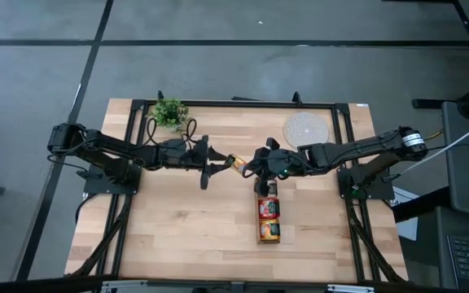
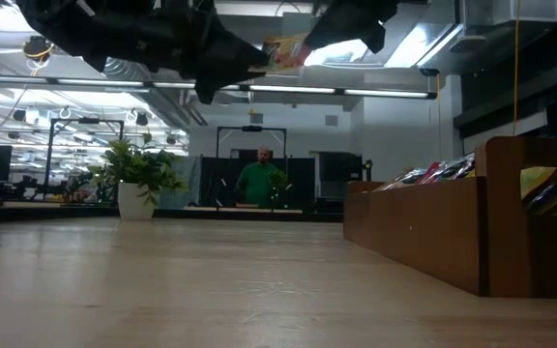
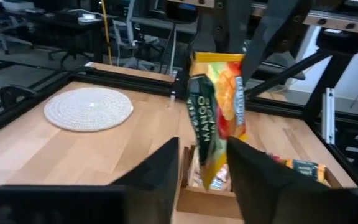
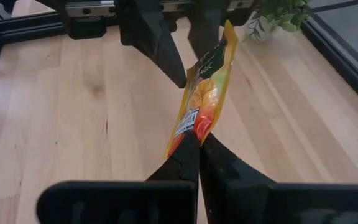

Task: Pick & Place Tea
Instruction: Put the yellow tea bag into the right section of the wooden organizer

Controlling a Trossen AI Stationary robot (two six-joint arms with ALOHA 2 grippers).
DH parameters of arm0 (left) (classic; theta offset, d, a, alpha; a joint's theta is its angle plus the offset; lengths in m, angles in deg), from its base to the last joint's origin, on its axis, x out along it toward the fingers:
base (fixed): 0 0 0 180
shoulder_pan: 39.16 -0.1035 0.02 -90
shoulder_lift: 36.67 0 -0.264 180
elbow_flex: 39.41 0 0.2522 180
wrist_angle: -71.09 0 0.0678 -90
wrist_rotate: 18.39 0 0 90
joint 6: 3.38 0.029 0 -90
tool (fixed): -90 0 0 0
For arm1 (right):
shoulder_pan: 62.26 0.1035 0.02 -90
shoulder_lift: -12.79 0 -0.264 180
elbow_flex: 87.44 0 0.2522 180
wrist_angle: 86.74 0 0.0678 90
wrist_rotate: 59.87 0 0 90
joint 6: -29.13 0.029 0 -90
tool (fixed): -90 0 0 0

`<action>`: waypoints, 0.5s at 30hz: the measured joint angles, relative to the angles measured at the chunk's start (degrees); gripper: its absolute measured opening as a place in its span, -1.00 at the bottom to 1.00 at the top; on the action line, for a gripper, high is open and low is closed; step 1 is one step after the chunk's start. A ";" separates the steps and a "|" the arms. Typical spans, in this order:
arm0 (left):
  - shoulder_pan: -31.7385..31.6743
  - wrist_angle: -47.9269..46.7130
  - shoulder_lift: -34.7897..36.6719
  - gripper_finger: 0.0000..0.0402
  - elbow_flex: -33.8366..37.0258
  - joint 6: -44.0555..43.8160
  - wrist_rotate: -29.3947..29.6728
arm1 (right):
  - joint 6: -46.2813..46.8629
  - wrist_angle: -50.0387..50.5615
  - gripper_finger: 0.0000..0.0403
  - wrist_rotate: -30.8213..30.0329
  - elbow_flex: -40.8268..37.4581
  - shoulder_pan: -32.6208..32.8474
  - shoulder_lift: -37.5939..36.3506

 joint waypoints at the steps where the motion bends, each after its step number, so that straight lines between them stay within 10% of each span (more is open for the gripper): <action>1: 0.00 0.02 0.00 -0.42 0.00 0.02 -0.28 | -0.08 0.00 -0.99 -0.01 0.00 -0.02 0.00; 7: 0.00 0.02 0.00 -0.94 0.00 1.76 -1.82 | -0.31 0.03 -0.96 0.00 0.00 -0.28 0.00; 15: 0.00 -4.52 0.41 -0.99 -0.07 3.12 -3.31 | -0.19 4.85 -0.62 0.42 0.02 -0.49 -0.29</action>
